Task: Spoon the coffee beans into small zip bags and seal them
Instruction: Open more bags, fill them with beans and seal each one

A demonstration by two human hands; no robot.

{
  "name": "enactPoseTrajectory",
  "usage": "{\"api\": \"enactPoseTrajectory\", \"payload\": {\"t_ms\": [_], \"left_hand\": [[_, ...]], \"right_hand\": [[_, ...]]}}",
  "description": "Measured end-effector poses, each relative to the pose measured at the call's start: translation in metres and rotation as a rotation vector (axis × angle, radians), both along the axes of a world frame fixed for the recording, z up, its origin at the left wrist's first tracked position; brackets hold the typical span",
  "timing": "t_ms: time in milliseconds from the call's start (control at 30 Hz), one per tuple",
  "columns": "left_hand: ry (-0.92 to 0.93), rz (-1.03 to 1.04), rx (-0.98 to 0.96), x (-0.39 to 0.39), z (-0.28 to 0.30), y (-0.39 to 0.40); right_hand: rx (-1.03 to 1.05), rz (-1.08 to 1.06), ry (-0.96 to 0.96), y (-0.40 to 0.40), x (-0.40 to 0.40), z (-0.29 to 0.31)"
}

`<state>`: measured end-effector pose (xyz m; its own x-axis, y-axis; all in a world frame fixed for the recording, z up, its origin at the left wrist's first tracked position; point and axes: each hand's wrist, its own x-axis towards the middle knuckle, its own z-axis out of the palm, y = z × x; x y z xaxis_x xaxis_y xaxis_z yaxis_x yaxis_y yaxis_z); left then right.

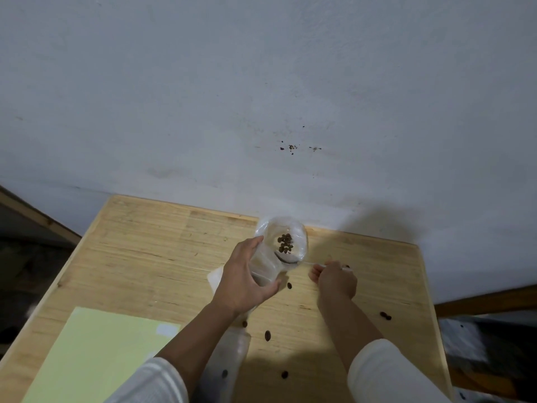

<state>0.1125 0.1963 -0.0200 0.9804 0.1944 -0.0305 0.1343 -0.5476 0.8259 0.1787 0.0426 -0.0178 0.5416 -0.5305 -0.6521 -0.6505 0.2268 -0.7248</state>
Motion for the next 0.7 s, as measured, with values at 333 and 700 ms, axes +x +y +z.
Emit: {"api": "enactPoseTrajectory", "payload": {"t_ms": [333,700], "left_hand": [[0.055,0.037,0.031,-0.009,-0.004,0.003],[0.1,0.08,0.019,0.004,-0.008,0.002]], "right_hand": [[0.465,-0.172,-0.141,0.012,0.008,-0.014],[0.337,0.023,-0.176,-0.004,0.011,-0.007]]}}
